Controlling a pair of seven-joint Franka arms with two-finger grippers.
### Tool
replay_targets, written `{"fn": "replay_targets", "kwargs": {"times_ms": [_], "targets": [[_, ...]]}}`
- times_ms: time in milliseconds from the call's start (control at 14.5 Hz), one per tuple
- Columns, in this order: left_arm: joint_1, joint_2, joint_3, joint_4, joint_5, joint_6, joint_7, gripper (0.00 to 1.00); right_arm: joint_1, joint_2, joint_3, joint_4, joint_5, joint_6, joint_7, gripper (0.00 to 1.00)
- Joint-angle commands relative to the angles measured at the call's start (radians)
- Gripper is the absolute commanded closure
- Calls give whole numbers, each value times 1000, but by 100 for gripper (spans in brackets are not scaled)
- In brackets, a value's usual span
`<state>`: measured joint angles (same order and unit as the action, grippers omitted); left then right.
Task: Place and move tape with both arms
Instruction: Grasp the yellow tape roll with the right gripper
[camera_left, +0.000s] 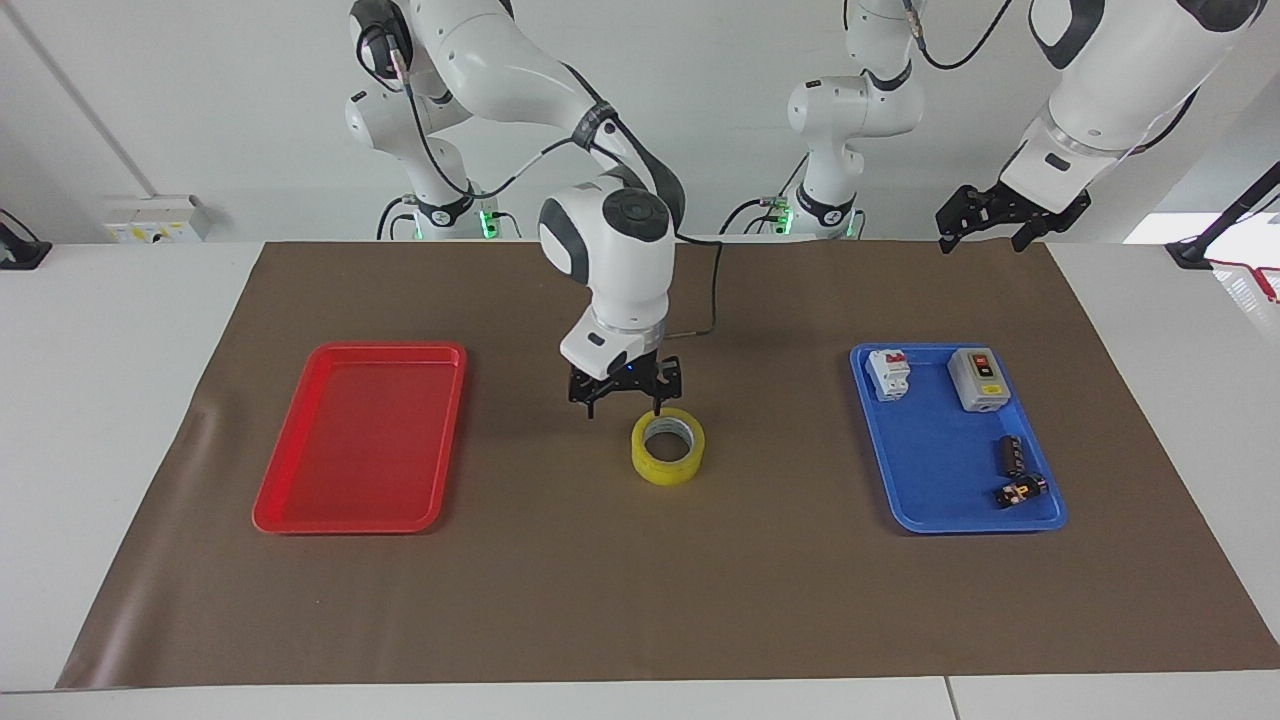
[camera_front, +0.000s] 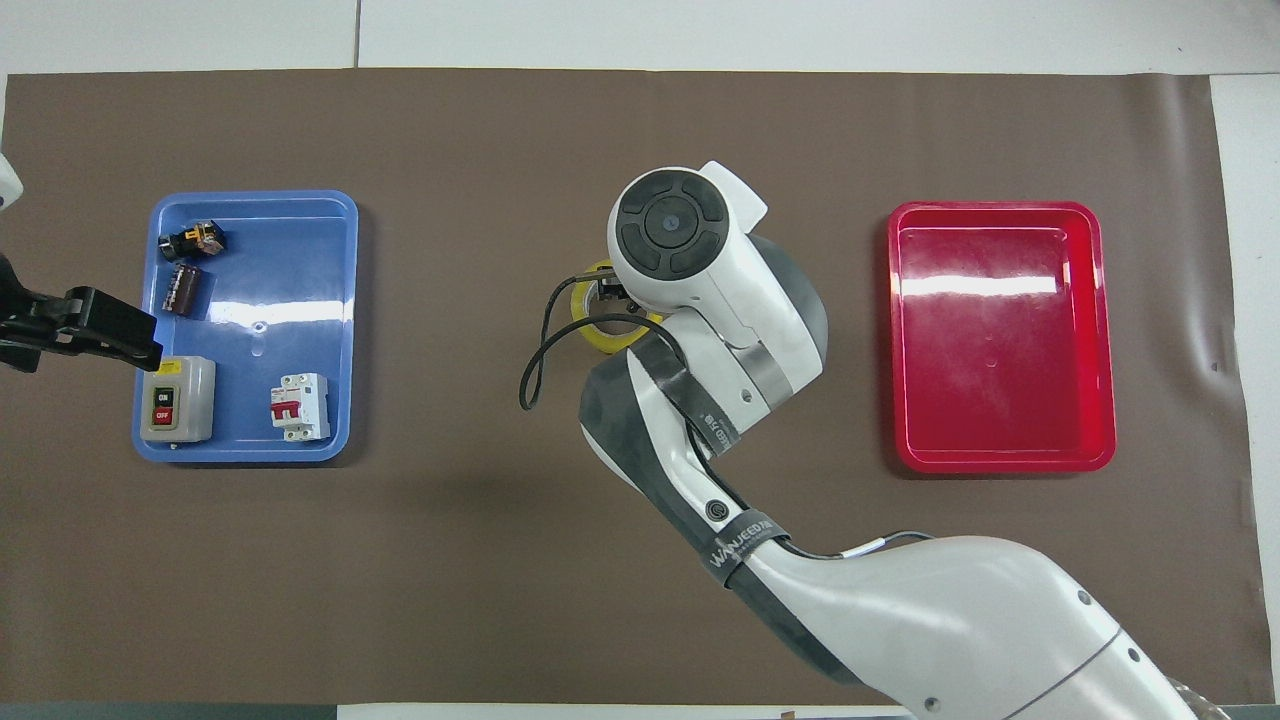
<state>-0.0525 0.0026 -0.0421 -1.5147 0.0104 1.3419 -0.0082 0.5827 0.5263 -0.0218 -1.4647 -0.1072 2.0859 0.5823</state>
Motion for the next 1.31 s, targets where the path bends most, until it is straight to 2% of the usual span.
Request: {"fn": "replay_targets", "kwargs": {"times_ms": [0,138,622,829,899,968,1037,1106,1175,1244], "targets": [[19,-32,-10,-13,-13,-16,31,0,-17,18,-1,-26,-11,101,5,0],[20,-67,-9,-18,-13,-13,30,0,-9,18,0,-80,-11,152,4,0],[19,-53,-24,-22,-13,-3,17,0,-7,20,13,-192,-9,246,-165,0],[34,-50,-28,-22,-26,25,16,0,-14,32,13,-204,-8,318,-170,12],[39,-50,-28,-22,-32,22,16,0,-12,49,13,-201,-5,341,-168,13],[54,-50,-30,-22,-43,16,16,0,-11,54,13,-198,-5,345,-168,19],[59,-50,-38,-22,-46,13,16,0,-8,57,13,-197,-5,341,-168,41],[59,-50,-38,-22,-46,13,16,0,-8,57,13,-195,-3,327,-168,78],[56,-49,-38,-22,-46,13,16,0,-8,55,13,-194,-3,316,-167,100],[57,-43,-38,-19,-46,13,16,0,-6,55,13,-191,-3,306,-167,100]]}}
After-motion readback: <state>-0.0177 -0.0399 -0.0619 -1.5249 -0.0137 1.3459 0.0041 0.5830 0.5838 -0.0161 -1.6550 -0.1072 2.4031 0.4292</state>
